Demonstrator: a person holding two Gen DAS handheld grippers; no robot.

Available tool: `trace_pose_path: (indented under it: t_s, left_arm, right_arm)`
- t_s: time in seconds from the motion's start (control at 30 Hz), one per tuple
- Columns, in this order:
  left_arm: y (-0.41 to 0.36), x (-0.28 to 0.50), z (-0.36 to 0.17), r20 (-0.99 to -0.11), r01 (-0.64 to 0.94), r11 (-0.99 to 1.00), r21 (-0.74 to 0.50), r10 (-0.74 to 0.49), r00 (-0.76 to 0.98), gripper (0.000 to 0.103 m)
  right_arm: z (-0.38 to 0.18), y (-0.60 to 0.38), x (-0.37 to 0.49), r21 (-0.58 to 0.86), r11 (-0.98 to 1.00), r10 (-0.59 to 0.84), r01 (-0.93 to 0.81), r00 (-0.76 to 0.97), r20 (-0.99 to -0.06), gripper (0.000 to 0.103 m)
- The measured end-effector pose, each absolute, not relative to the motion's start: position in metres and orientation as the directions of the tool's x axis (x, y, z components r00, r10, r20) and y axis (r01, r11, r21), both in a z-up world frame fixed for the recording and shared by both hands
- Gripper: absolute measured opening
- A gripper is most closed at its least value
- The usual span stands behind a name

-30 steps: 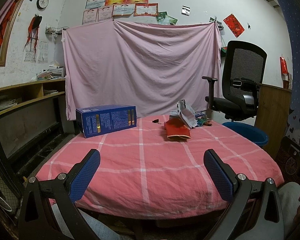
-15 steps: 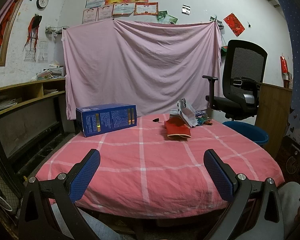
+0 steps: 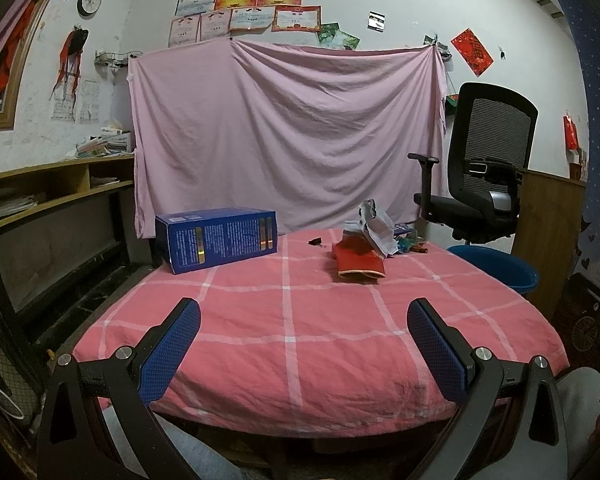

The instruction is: Collect trash

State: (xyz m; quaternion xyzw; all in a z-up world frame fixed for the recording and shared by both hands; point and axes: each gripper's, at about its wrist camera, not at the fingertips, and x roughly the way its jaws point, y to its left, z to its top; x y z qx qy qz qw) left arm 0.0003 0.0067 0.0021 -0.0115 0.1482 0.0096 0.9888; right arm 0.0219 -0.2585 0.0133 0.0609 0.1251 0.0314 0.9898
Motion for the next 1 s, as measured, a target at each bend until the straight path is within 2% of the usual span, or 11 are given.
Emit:
trace_pose_path:
  t_s: [0.47,1.0]
  left_arm:
    - [0.012,0.007,0.015,-0.27,-0.048,0.998,-0.049,0.033,0.962,0.101]
    - [0.003,0.079,0.046,-0.238,-0.085,0.995,-0.059,0.069,0.969,0.101]
  right_arm:
    - [0.023,-0.26,0.026,0.144,0.988,0.091,-0.057,0.966,-0.242,0.103]
    - [0.06,-0.272,0.083,0.088,0.988,0.142,-0.13,0.979,-0.147,0.103]
